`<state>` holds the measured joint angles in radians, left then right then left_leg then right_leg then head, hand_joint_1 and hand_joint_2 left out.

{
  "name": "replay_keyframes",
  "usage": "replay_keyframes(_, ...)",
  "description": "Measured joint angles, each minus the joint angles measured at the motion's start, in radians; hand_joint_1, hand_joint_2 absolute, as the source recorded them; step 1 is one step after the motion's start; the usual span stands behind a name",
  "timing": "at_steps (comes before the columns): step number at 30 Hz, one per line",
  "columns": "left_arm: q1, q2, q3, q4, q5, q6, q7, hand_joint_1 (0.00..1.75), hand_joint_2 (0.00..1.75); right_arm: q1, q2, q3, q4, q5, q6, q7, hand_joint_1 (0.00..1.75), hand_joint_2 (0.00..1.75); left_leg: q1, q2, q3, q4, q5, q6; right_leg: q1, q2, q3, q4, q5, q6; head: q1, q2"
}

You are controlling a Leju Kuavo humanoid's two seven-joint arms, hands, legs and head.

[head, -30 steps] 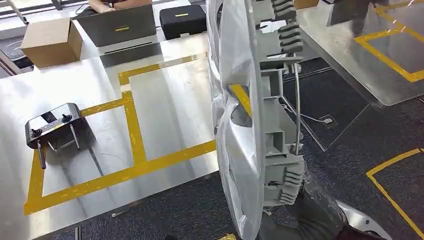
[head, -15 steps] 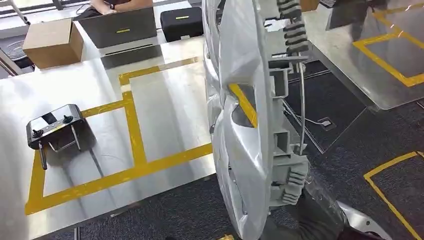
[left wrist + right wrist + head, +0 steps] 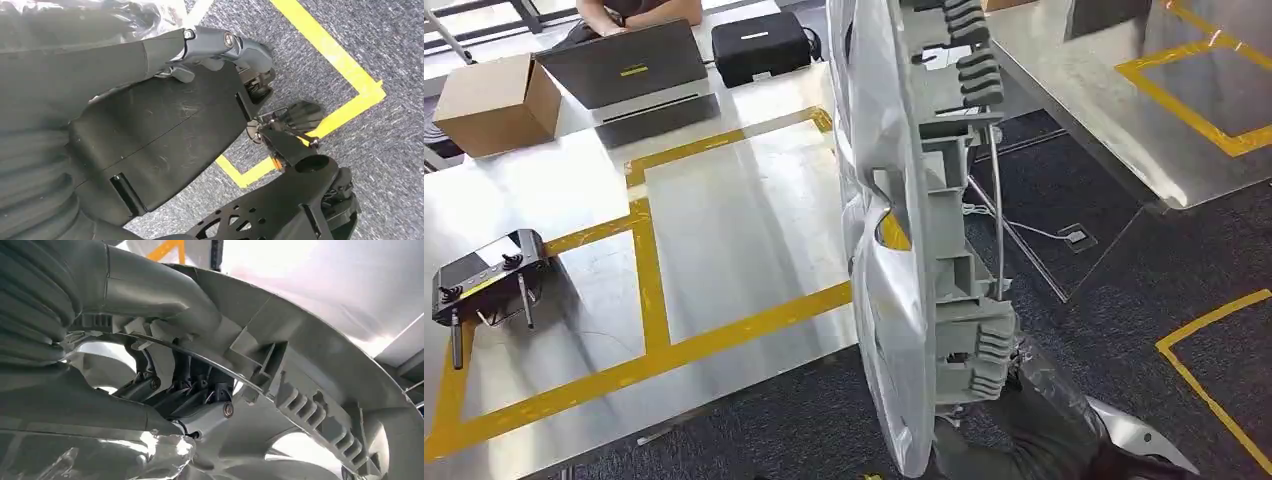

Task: Take the parts from the cabinet and place them on the table.

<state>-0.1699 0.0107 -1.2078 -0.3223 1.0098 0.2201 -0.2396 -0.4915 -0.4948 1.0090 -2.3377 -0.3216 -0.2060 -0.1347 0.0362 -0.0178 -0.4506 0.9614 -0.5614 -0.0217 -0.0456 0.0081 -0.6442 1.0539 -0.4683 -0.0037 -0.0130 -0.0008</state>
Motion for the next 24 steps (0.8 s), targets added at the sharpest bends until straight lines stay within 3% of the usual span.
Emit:
replay_keyframes(5, 0.0, 0.0, 0.0, 0.0, 0.0, 0.0, 0.0, 0.0, 1.75, 0.0, 0.0, 0.0, 0.002, 0.0, 0.0, 0.0, 1.75, 1.75, 0.002, 0.0, 0.0, -0.003, -0.002, -0.01, 0.007, 0.0, 0.001, 0.0, -0.002, -0.005, -0.003, 0.0)
replay_keyframes(8, 0.0, 0.0, 0.0, 0.0, 0.0, 0.001, 0.0, 0.0, 1.75, 0.0, 0.0, 0.0, 0.003, -0.001, 0.0, 0.0, 1.75, 1.75, 0.004, 0.0, 0.0, -0.004, -0.002, -0.044, 0.008, -0.001, 0.002, 0.001, -0.001, -0.006, -0.002, 0.0)
replay_keyframes(18, 0.001, 0.0, 0.0, 0.0, 0.0, 0.001, -0.003, 0.0, 1.75, 0.001, 0.0, -0.002, 0.005, -0.003, -0.017, 0.007, 1.75, 1.75, 0.001, 0.0, 0.002, 0.0, -0.002, -0.039, 0.005, -0.001, 0.016, -0.014, 0.008, 0.006, -0.002, 0.0)
replay_keyframes(24, 0.001, 0.0, 0.0, 0.0, 0.0, 0.002, -0.006, 0.0, 1.75, 0.0, 0.0, -0.007, 0.021, 0.018, -0.05, 0.062, 1.75, 1.75, 0.001, 0.0, 0.002, 0.002, -0.003, -0.037, 0.004, -0.001, 0.019, -0.017, 0.009, 0.007, -0.002, 0.0)
